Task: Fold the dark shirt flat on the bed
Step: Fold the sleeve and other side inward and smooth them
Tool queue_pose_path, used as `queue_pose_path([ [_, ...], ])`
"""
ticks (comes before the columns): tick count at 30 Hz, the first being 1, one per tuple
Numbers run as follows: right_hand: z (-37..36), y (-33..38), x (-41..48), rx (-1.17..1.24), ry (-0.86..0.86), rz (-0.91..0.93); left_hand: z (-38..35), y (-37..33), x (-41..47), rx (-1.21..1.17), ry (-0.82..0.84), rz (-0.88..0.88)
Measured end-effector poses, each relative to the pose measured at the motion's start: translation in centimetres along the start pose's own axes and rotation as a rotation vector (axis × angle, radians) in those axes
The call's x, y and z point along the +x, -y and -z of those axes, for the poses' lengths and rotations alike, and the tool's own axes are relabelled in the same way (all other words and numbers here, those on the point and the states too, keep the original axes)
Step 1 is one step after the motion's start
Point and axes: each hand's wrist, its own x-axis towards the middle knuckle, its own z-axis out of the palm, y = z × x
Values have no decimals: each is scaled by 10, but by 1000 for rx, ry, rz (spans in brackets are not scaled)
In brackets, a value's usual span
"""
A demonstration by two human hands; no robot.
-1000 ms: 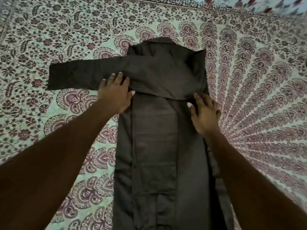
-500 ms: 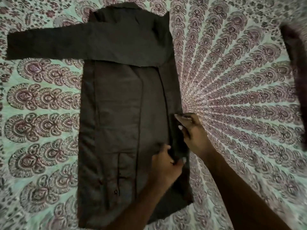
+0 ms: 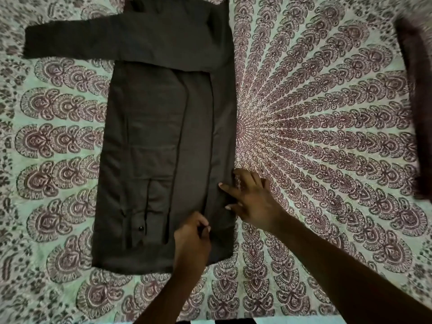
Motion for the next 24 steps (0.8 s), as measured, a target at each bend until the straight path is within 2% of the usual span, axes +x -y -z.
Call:
queue_pose_path([
  [5,-8,3,-5,-187,-31,13,-5,4,-10,-21,-29,-86],
  [8,-11,3,-3,-258,-11,116,-4,4,-12,-7,-7,-64],
  [10,-16,0,-3,-289,5,187,-5,5,-15,100,15,-105],
  [13,-19,-4,6,-307,31,216,-6,10,-13,413,41,-262],
  [15,-13,-9,19,-317,22,184,-2,10,-5,536,68,-342],
  [19,9,-26,65,-305,-24,94,10,10,13,624,131,-410],
  [24,37,-60,139,-169,-56,-120,13,6,35,730,207,-510],
])
